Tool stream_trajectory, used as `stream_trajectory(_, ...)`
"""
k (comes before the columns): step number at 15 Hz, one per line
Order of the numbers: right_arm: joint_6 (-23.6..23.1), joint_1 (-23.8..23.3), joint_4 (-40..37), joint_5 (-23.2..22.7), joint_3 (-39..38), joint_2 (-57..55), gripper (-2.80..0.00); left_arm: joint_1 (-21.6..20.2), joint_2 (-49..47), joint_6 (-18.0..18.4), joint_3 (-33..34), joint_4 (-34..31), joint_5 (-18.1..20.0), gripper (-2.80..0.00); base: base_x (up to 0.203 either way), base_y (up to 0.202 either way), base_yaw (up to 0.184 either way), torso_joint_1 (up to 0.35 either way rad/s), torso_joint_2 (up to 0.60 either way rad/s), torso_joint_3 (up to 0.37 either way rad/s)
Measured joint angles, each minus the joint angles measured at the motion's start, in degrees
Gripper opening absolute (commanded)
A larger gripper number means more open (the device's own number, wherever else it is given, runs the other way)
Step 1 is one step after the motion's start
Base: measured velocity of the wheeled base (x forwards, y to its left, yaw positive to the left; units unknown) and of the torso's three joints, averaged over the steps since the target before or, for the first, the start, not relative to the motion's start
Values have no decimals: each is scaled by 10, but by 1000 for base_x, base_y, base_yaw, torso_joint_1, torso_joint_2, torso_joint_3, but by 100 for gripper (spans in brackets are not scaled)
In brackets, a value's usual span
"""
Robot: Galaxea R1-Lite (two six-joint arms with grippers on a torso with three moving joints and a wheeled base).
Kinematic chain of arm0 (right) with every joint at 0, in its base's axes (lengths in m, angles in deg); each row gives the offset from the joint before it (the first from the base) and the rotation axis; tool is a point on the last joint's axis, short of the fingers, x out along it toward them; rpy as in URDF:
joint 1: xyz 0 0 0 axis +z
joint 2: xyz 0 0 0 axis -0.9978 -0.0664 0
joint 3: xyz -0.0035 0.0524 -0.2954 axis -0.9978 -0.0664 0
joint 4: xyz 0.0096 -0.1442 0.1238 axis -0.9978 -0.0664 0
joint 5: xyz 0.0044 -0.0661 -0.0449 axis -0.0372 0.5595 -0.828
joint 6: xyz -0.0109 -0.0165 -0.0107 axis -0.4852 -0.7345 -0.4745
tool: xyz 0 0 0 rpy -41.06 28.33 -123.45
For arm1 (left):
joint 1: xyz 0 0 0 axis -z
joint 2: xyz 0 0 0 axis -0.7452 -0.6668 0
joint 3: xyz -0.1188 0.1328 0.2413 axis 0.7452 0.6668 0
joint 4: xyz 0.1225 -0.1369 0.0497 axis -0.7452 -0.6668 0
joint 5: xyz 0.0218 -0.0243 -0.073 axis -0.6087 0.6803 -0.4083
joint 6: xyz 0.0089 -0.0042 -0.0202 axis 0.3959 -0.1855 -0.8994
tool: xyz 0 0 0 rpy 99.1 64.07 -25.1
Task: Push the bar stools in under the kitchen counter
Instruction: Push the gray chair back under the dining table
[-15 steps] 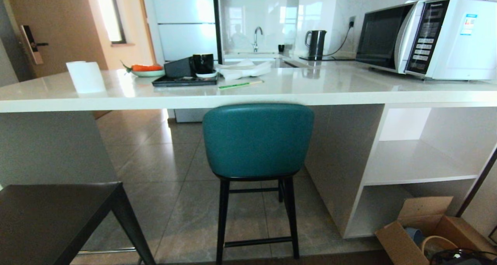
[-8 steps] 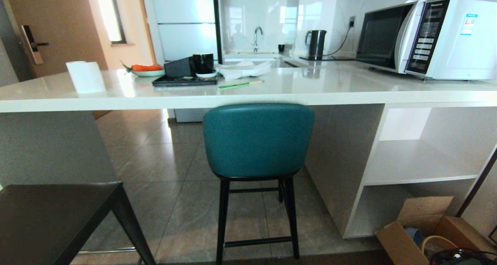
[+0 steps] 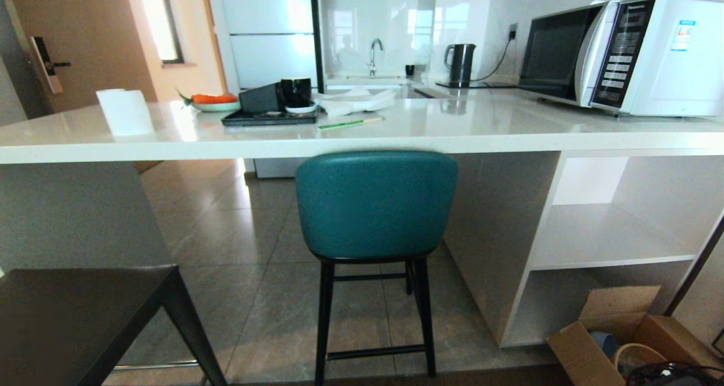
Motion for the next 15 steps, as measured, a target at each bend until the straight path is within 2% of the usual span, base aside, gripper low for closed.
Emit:
stream_trajectory(11,1,0,0,0,0,0,-280,0,0,-2,0,1,-2,-280,0,0,0,0,0,0)
stream_trajectory(15,3,0,0,1,0,0,-280,0,0,-2,1,1,0,-280,-184,0,-2,3,3,4)
